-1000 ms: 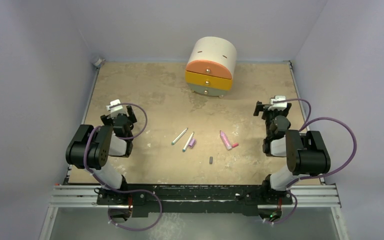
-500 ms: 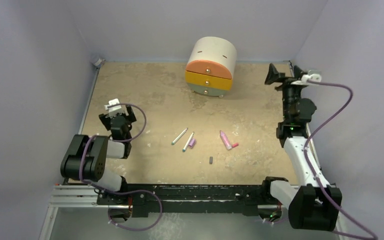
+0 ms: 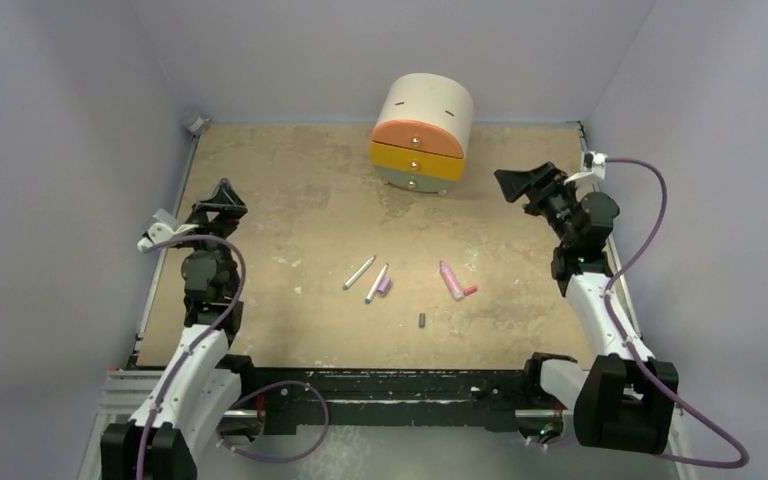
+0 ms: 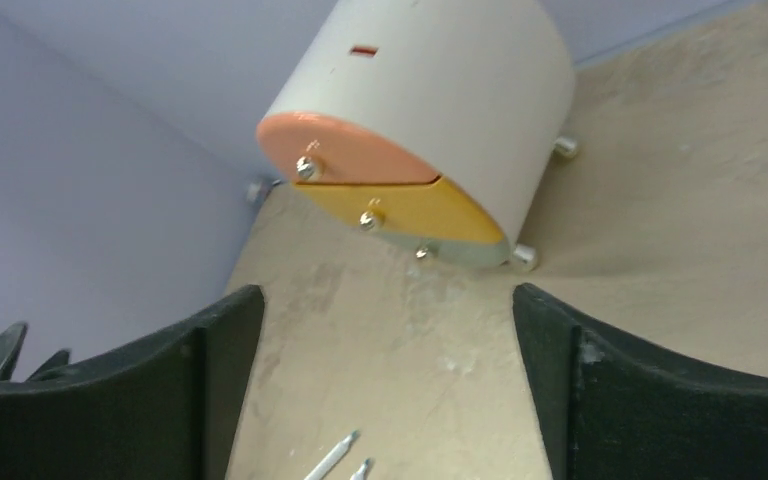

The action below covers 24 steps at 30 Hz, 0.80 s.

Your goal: Insert the pens into the pen caps

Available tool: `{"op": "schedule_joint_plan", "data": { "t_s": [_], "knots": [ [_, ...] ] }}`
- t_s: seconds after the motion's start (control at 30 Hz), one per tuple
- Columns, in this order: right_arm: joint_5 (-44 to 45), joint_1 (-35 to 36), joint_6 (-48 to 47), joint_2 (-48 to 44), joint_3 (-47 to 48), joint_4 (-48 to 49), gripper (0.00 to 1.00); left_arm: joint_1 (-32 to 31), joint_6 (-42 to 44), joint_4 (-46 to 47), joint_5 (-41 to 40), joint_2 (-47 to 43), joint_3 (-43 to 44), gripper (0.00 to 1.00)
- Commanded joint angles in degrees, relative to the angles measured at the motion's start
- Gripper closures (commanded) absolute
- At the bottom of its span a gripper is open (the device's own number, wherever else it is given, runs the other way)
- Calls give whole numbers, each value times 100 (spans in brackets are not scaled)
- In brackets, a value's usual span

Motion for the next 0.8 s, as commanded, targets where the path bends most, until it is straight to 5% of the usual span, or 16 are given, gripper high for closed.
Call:
{"op": "schedule_joint_plan", "data": {
  "t_s": [0.0, 0.1, 0.13, 0.2, 0.27, 0.3, 0.37, 0.4, 0.47, 0.63, 0.77],
  "knots": [
    [-1084, -54, 1711, -92, -724, 2394, 20, 1, -2178, -781, 43, -251, 200, 11],
    [-1407, -60, 2710, 441, -1135, 3976, 90, 2, -2329, -909, 594, 110, 563, 11],
    [-1597, -31, 2902, 635, -1169, 4424, 100, 1, -2408, -1038, 762, 211, 761, 3],
    [-1752, 279, 2384, 657, -867, 4022, 100, 10, -2690, -1497, 1074, 538, 1074, 1],
    [-590, 967, 419, 91, -167, 1507, 99, 12, -2764, -1263, 1572, 856, 1070, 1],
    [412, 1500, -430, -61, 241, 68, 86, 10, -2836, -1050, 1821, 962, 990, 1],
    [1721, 2139, -1245, -53, 701, -793, 51, 8, -2945, -749, 2243, 1233, 868, 1],
    [1759, 2191, -1293, 32, 773, -935, 36, 2, -2963, -674, 2423, 1362, 849, 1],
    [1734, 2201, -1246, 231, 819, -1079, 23, -7, -2942, -491, 2827, 1658, 846, 0],
    [2266, 2709, -1175, 712, 882, -1363, 22, -224, -2555, -1067, 2609, 1910, 1093, 12],
    [3369, 3545, -1274, 1254, 1264, -2045, 24, -1346, -921, -3131, 230, 1865, 1947, 13]
  ]
}}
